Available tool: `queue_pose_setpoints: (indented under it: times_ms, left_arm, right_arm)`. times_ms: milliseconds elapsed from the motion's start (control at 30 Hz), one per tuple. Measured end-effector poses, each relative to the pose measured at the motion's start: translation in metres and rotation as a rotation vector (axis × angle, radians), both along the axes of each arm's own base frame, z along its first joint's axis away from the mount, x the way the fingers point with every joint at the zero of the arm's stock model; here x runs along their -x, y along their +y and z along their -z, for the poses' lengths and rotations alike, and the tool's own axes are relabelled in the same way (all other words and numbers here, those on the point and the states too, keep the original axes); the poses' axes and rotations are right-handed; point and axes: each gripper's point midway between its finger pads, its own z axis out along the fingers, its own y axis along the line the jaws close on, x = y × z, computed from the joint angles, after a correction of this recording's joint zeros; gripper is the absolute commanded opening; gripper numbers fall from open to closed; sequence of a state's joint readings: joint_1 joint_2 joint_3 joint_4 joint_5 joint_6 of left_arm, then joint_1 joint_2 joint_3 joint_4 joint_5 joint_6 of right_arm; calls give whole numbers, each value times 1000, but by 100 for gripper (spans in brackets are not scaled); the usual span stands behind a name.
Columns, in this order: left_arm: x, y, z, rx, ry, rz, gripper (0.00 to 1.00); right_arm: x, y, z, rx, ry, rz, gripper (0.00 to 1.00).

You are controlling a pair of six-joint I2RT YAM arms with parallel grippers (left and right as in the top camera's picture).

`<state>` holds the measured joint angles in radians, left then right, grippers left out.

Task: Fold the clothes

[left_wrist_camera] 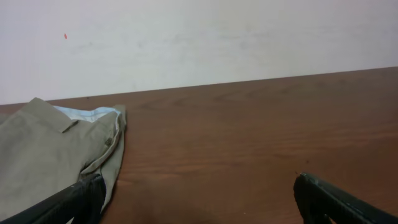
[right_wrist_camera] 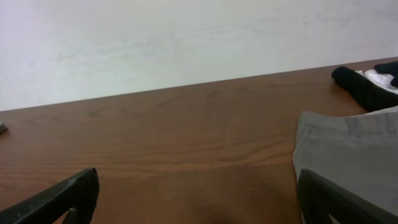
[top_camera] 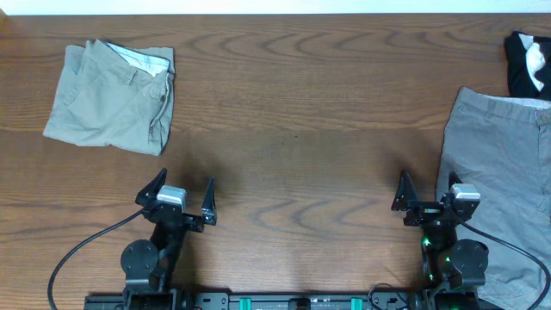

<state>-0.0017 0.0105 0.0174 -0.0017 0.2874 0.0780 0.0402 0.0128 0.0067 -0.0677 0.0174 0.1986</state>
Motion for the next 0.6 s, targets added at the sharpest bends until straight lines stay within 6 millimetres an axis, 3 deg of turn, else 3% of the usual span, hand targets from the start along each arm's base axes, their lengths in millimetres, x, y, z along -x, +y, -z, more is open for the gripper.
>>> queue_pose_setpoints:
  times_ms: [600]
  left_arm:
    - [0, 0, 0, 0, 0, 0, 98]
  right_arm:
    - [0, 0, 0, -2, 0, 0, 99]
